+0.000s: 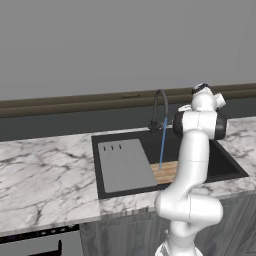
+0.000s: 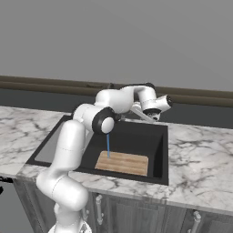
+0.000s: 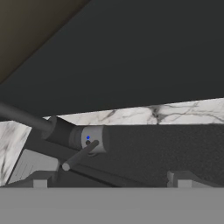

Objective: Turn on the sink faucet with hot water and rinse the cutting board for ten seconds, then turn off the faucet. Push the cutting board to reach the water if necessary.

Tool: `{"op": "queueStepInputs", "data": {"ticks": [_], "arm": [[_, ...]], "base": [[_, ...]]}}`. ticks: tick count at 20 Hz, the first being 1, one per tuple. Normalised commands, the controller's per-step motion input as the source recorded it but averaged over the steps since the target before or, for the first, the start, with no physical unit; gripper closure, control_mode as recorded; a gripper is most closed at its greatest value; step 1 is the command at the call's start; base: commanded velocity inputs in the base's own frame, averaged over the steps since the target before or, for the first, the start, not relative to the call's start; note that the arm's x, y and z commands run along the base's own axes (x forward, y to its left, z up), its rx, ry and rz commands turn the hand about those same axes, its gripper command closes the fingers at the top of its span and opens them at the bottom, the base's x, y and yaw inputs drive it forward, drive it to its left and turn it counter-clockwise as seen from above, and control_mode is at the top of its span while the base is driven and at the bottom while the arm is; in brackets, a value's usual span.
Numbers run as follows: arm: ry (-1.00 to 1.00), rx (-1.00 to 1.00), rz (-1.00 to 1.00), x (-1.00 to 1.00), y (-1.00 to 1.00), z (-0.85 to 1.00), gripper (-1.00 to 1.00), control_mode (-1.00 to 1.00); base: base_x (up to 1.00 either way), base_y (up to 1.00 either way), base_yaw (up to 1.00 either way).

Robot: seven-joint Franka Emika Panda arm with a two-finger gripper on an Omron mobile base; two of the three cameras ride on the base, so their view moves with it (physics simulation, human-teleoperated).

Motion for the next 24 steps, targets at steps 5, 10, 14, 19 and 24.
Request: {"op": "queueStepInputs", "data": {"ticks": [5,10,14,19,24], "arm": [[0.0,0.0,0.0,0.0,0.0,0.0,-1.0,-1.0],[0.0,0.0,0.0,0.0,0.0,0.0,-1.0,-1.0],[0.0,0.0,0.0,0.0,0.0,0.0,-1.0,-1.0],[0.0,0.0,0.0,0.0,0.0,0.0,-1.0,-1.0],[0.0,0.0,0.0,0.0,0.0,0.0,-1.0,-1.0]], "base": [[0.0,0.0,0.0],[0.0,0.0,0.0],[0.0,0.0,0.0],[0.0,0.0,0.0],[0.0,0.0,0.0]]}}
